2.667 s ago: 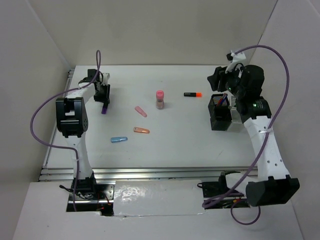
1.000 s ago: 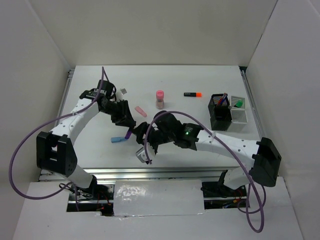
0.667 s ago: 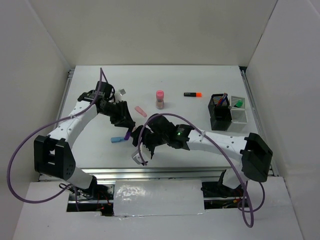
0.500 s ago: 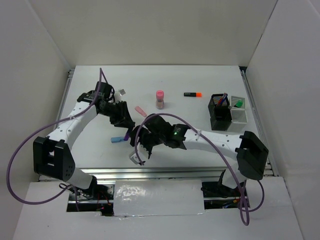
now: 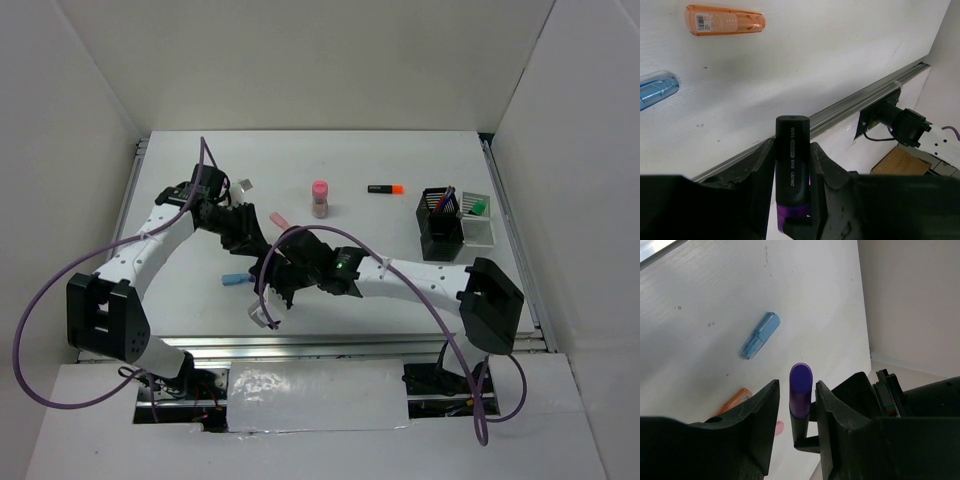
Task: Sort the stationery into containers
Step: Place the pen in the storage box.
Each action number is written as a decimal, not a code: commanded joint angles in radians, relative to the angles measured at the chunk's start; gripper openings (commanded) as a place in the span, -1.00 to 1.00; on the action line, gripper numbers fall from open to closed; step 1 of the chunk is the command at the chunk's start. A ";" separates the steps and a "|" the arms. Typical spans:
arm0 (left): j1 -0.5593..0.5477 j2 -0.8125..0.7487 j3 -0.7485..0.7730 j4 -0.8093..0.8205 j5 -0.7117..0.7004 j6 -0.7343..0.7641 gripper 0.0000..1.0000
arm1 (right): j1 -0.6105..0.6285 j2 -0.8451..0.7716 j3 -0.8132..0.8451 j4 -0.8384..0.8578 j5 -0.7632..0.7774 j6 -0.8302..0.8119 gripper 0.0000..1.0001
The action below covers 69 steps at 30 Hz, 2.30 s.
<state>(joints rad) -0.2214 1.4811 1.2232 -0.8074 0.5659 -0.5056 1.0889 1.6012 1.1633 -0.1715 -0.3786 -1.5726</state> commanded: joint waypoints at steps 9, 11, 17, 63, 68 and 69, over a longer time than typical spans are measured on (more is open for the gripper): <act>-0.004 -0.053 0.007 0.027 0.051 -0.002 -0.26 | 0.006 0.029 0.067 0.041 0.030 -0.023 -0.67; -0.003 -0.064 0.021 0.022 0.043 0.009 0.13 | 0.005 -0.018 0.036 0.049 0.038 -0.017 -0.75; 0.106 -0.064 0.105 0.040 0.098 0.010 0.94 | 0.002 -0.173 -0.001 0.003 0.041 0.162 -0.94; 0.002 -0.053 0.240 0.324 0.000 0.407 0.99 | -1.445 -0.060 0.113 0.107 0.296 1.761 -0.88; 0.001 -0.027 0.260 0.309 0.019 0.426 0.99 | -1.436 -0.038 0.101 0.119 0.308 1.749 -0.75; -0.001 -0.025 0.263 0.301 0.020 0.440 0.99 | -1.431 -0.031 0.099 0.121 0.308 1.741 -0.64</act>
<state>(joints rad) -0.2161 1.4445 1.4380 -0.5091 0.5636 -0.1089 -0.3542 1.5665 1.2366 -0.1047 -0.1009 0.1841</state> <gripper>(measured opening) 0.993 0.273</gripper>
